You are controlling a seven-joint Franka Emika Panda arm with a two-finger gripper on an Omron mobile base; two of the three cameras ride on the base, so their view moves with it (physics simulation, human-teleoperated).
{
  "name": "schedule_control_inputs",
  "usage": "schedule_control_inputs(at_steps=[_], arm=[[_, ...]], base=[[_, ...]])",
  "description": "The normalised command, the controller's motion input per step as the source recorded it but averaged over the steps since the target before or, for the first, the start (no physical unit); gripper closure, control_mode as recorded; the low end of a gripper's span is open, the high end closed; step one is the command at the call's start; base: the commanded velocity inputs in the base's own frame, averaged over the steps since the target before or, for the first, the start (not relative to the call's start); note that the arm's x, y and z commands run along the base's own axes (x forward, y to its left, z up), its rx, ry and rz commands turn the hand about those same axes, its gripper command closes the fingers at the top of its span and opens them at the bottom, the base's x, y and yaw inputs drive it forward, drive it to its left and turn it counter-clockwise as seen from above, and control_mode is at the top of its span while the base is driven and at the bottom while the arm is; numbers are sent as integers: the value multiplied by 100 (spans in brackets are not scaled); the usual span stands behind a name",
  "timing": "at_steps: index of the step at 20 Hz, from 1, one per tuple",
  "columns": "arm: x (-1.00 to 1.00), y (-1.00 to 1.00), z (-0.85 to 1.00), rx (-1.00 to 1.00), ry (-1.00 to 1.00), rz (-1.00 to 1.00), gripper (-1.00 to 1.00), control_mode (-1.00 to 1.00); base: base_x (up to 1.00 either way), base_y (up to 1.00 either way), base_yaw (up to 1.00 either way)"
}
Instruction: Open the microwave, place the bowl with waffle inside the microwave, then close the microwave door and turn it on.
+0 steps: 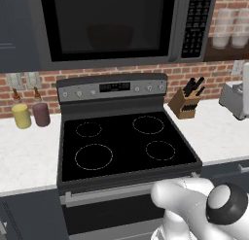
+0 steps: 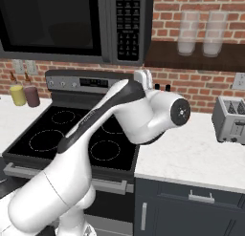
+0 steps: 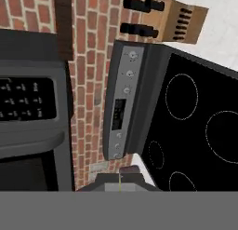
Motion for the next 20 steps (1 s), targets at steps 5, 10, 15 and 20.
schedule_control_inputs(at_steps=[5, 10, 15, 20], arm=[[38, 18, -18, 14, -30, 9, 100, -100], [9, 4, 47, 2, 1, 1, 100, -100], [0, 7, 70, 0, 1, 1, 100, -100], [1, 29, 21, 0, 0, 0, 100, -100]], base=[[0, 0, 0], [0, 0, 0], [0, 0, 0], [0, 0, 0]])
